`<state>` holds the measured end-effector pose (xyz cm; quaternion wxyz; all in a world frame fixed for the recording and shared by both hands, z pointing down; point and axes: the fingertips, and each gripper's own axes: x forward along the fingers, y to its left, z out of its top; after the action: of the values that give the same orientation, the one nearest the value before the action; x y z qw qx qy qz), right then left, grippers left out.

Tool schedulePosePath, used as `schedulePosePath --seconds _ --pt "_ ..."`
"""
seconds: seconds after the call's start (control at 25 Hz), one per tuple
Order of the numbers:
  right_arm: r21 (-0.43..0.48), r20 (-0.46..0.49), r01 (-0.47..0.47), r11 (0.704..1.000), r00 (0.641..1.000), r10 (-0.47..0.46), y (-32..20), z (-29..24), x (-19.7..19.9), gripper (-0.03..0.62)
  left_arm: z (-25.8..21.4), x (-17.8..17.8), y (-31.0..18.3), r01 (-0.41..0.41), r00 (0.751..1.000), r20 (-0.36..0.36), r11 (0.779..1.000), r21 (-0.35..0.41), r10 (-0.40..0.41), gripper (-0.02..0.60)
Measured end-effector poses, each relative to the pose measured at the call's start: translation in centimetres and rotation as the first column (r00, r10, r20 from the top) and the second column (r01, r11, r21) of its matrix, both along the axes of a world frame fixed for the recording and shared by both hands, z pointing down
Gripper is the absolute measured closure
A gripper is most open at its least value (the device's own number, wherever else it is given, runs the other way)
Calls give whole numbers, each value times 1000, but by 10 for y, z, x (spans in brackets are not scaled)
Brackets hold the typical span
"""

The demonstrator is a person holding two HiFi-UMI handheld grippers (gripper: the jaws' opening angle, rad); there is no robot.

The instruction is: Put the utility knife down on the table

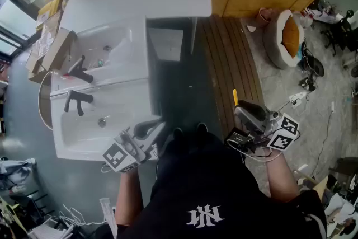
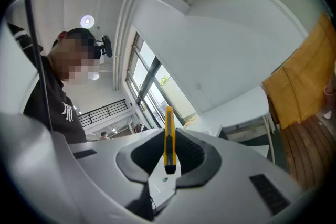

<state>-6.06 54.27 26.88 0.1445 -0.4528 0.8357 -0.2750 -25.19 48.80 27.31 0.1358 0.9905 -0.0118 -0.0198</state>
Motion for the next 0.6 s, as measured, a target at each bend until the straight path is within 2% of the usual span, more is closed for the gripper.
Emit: schedulePosePath --seconds 0.12,0.32,0.44,0.6 --pt "-7 -17 26 1000 1000 -26 -1 8 22 540 6 20 2 27 999 25 999 -21 -27 574" --pt "9 -31 25 1000 999 -25 7 11 47 540 -2 57 9 -13 999 46 1000 25 12 574" --pt "23 -35 25 999 999 -24 9 13 59 540 -8 76 9 -15 999 29 1000 14 14 574" --pt "42 -15 27 999 1000 -26 5 11 76 540 -4 95 6 -6 999 54 1000 9 6 574"
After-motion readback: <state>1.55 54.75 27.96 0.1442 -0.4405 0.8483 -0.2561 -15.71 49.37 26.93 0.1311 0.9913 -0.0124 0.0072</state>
